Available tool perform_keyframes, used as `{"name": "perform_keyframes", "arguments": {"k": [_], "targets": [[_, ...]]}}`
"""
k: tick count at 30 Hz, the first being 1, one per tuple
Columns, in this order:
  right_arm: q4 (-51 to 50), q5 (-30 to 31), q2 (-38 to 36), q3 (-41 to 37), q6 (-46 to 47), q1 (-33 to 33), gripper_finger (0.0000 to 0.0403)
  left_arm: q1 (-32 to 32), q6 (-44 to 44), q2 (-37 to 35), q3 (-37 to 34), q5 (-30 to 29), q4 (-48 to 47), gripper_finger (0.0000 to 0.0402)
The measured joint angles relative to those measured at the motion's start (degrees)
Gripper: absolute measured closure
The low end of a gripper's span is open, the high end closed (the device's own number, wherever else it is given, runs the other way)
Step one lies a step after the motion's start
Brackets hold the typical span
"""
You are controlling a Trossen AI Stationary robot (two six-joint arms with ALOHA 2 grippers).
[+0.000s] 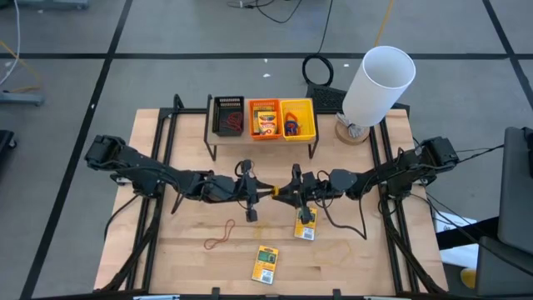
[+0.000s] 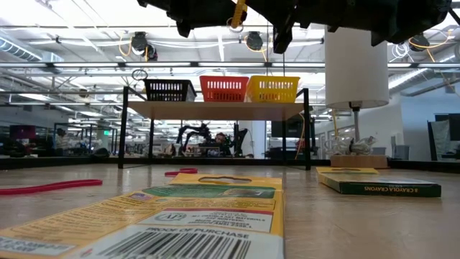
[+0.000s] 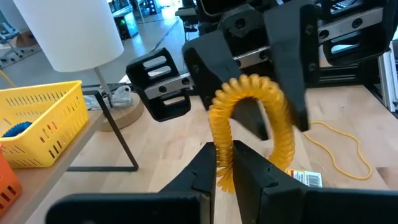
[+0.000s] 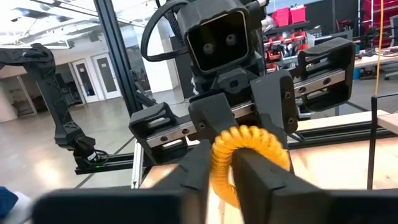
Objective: Pick & Place Office Desk Supplies
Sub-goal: Put the yellow spring keychain into the yellow bin on the shelf
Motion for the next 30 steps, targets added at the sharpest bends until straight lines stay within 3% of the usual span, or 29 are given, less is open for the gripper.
{"name": "perform_keyframes", "arguments": {"k": [3, 14, 21, 30], "targets": [[0.0, 0.0, 0.0, 0.0, -1.3, 0.0, 0.0389, 0.0, -0.1, 0.0, 0.0, 0.0, 0.0, 0.0372], [1.0, -0.1, 0.0, 0.0, -1.5, 0.1, 0.0398, 0.0, 0.2, 0.0, 0.0, 0.1, -2.4, 0.0371], [1.0, -0.2, 0.0, 0.0, -1.5, 0.1, 0.0398, 0.0, 0.2, 0.0, 0.0, 3.3, -3.0, 0.0368], [0.9, -0.3, 0.0, 0.0, -1.4, 0.1, 0.0398, 0.0, 3.7, -0.3, 0.0, 2.7, -3.4, 0.0309]]}}
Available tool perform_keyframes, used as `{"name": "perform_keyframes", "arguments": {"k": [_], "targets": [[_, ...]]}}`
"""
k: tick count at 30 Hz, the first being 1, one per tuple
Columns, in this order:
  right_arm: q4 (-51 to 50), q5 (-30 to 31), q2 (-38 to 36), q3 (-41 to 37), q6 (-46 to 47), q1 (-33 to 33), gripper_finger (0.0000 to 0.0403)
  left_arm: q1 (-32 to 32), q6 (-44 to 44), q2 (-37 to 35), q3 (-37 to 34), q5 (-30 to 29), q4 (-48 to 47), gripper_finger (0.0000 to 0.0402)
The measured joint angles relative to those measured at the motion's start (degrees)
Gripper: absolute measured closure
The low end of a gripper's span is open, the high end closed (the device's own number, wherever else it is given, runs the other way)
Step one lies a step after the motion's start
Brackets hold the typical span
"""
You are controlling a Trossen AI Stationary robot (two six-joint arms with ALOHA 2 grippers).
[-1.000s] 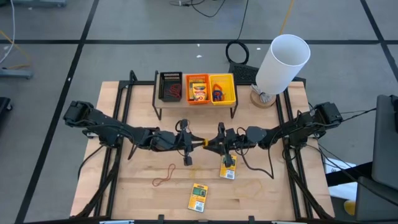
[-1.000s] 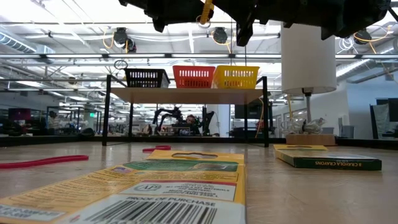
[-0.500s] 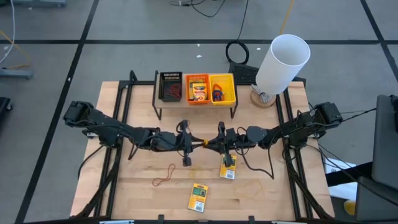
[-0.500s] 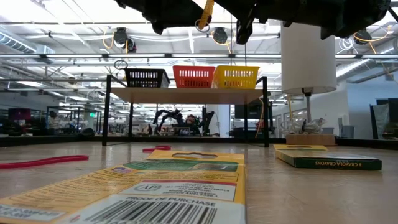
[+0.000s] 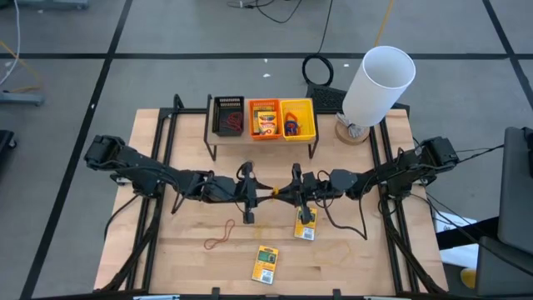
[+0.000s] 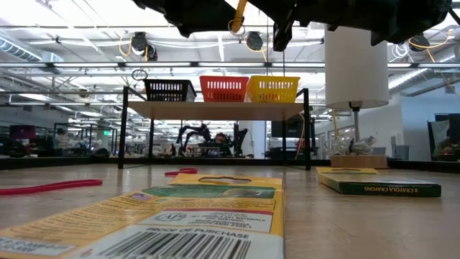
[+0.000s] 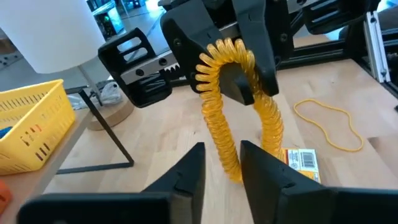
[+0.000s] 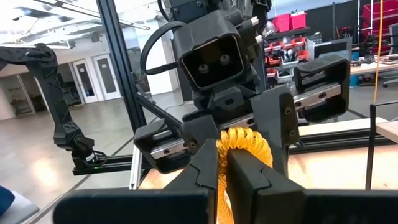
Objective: Pick & Place Office Desk Supplies
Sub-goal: Put the yellow spring keychain into the yellow bin on the shelf
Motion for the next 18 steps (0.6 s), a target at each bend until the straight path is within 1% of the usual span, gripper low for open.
{"name": "perform_keyframes", "arguments": {"k": [3, 7, 11, 15, 18], "targets": [[-0.1, 0.0, 0.0, 0.0, 0.0, 0.0, 0.0398, 0.0, 0.1, -0.7, 0.1, -0.3, -1.2, 0.0282], [-1.0, 0.0, 0.0, 0.0, 0.0, 0.0, 0.0398, 0.0, 0.2, -2.7, 0.1, -4.2, -4.6, 0.0247], [-1.3, 0.0, 0.0, 0.0, 0.0, 0.0, 0.0398, -0.1, -0.7, -5.1, 0.1, -5.6, -7.7, 0.0216], [-1.3, 0.0, 0.0, 0.0, 0.0, 0.0, 0.0398, -0.7, -1.5, -8.0, 0.0, -6.1, -10.0, 0.0197], [-1.7, 0.0, 0.0, 0.0, 0.0, 0.0, 0.0398, -1.6, -2.0, -9.8, 0.0, -6.1, -11.7, 0.0193]]}}
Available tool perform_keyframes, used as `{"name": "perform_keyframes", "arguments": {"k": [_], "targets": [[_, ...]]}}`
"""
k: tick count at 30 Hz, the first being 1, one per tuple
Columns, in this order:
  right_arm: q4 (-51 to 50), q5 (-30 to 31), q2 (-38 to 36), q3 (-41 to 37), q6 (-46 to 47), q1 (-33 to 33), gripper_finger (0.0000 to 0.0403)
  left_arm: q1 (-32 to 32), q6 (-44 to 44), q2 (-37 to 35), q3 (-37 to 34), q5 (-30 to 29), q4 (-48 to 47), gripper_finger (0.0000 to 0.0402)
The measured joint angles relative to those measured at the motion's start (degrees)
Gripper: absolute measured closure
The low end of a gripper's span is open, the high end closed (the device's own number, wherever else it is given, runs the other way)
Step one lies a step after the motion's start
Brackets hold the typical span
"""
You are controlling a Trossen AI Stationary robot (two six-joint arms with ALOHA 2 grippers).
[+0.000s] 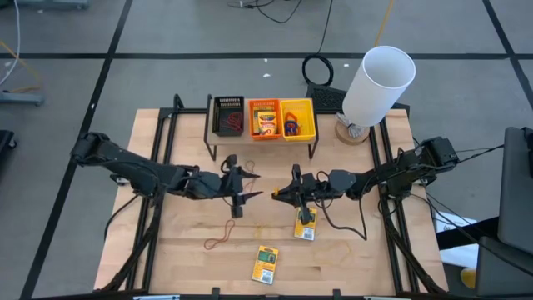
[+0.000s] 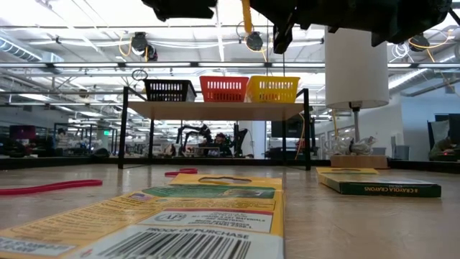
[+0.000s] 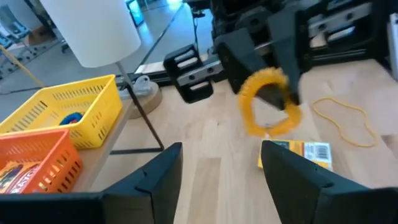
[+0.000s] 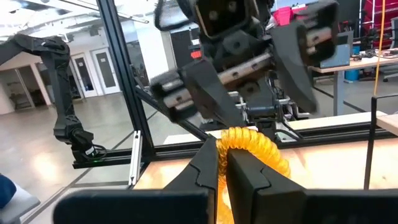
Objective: Pick & Place Office Desk Supplies
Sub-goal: Put the yellow spring keychain into the yellow bin on the shelf
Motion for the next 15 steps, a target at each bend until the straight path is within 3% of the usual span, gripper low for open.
{"name": "perform_keyframes", "arguments": {"k": [15], "targets": [[-5.6, -0.1, 0.0, 0.0, -0.2, -6.6, 0.0398, -3.0, -3.0, -3.4, 0.0, 0.1, -4.6, 0.0192]]}}
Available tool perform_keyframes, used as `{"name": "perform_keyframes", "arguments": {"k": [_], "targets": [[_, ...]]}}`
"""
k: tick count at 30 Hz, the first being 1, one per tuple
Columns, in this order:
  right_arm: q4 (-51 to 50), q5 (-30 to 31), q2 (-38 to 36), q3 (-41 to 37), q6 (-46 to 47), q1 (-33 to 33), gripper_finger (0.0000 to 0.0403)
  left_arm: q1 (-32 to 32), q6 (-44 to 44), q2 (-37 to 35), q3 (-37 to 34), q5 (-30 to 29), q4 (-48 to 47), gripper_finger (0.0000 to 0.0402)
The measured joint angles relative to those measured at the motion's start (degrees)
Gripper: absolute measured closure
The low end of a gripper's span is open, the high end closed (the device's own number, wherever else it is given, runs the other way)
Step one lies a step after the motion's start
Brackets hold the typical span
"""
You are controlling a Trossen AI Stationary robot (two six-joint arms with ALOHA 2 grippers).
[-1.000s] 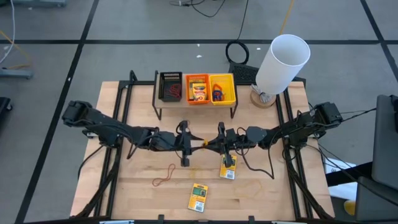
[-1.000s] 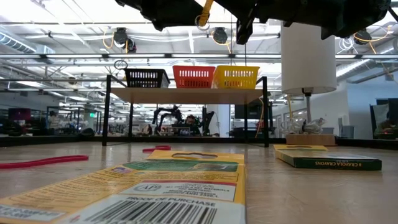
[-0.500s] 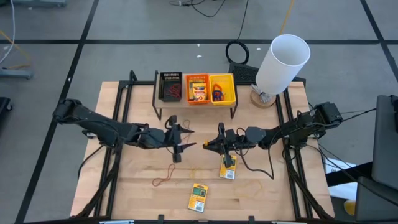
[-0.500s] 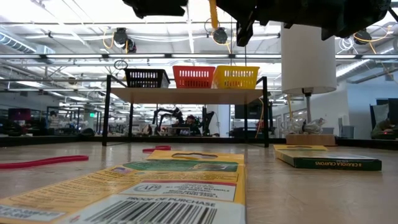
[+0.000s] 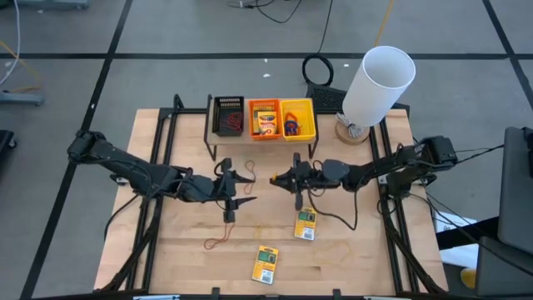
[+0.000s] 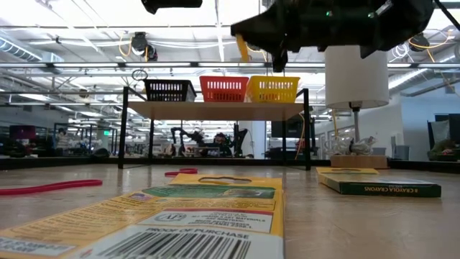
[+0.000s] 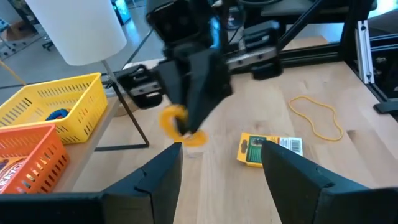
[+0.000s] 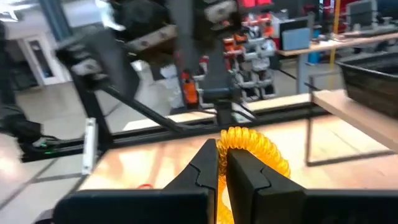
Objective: Pick & Place Office Desk Supplies
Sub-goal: Put the yellow spring keychain into the yellow bin on the shelf
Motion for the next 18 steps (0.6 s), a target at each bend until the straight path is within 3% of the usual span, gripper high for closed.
{"name": "perform_keyframes", "arguments": {"k": [7, 18], "targets": [[-1.6, 0.6, -2.0, 0.0, -3.8, -5.1, 0.0398, 0.0, -1.4, 0.0, 0.0, 0.0, -0.2, 0.0192], [-4.4, 18.9, -8.7, 0.0, -17.6, -8.5, 0.0398, 0.0, 0.2, 0.0, 0.0, 0.0, -0.5, 0.0192]]}}
